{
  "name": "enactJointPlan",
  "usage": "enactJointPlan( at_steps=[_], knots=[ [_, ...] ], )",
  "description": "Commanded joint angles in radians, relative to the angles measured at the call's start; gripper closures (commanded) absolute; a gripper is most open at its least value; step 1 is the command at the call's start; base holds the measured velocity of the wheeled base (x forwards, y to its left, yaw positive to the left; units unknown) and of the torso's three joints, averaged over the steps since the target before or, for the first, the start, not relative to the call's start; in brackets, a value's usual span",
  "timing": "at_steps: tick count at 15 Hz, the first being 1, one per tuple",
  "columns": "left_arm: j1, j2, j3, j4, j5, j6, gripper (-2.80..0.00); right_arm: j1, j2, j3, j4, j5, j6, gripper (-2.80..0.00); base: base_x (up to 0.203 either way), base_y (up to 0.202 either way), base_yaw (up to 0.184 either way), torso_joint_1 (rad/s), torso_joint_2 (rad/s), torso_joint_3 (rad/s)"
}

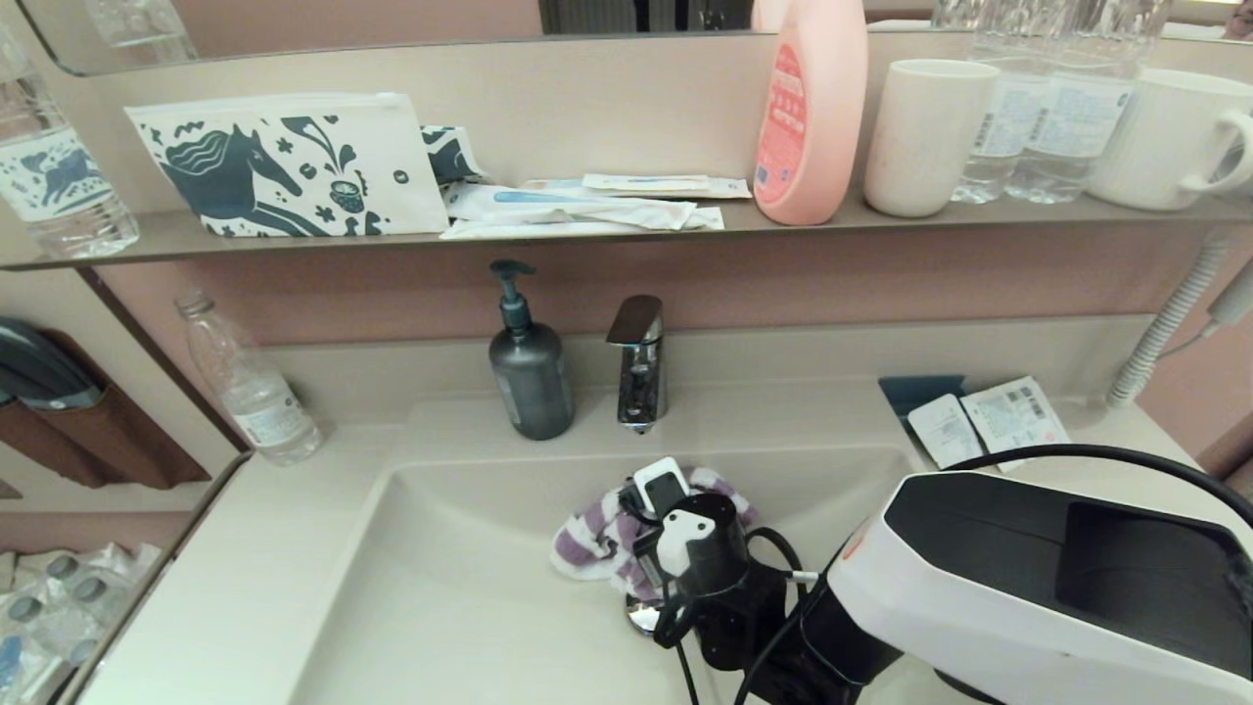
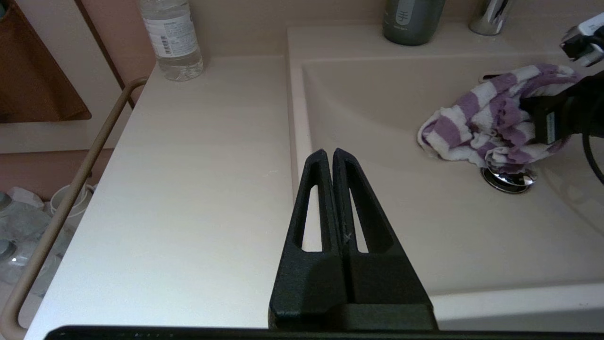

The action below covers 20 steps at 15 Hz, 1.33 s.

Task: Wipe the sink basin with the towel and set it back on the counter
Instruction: Wipe the sink

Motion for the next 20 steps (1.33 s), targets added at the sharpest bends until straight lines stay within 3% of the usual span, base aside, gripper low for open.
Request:
enactJointPlan(
  at_steps=[1,12,16,20],
  knots=[
    [0.0,0.001,0.0,0.0,0.0,0.0,0.0,-0.024,-0.02,0.053,-0.027,-0.007,-0.005,0.0,0.0,0.0,0.0,0.0,0.0,0.0],
    [0.0,0.001,0.0,0.0,0.0,0.0,0.0,-0.144,-0.184,0.312,-0.147,-0.002,-0.014,0.0,0.0,0.0,0.0,0.0,0.0,0.0],
    [0.0,0.001,0.0,0.0,0.0,0.0,0.0,-0.11,-0.182,0.302,-0.147,0.024,-0.011,0.0,0.0,0.0,0.0,0.0,0.0,0.0],
    [0.0,0.001,0.0,0.0,0.0,0.0,0.0,-0.056,-0.15,0.187,-0.141,0.031,-0.011,0.0,0.0,0.0,0.0,0.0,0.0,0.0]
  ],
)
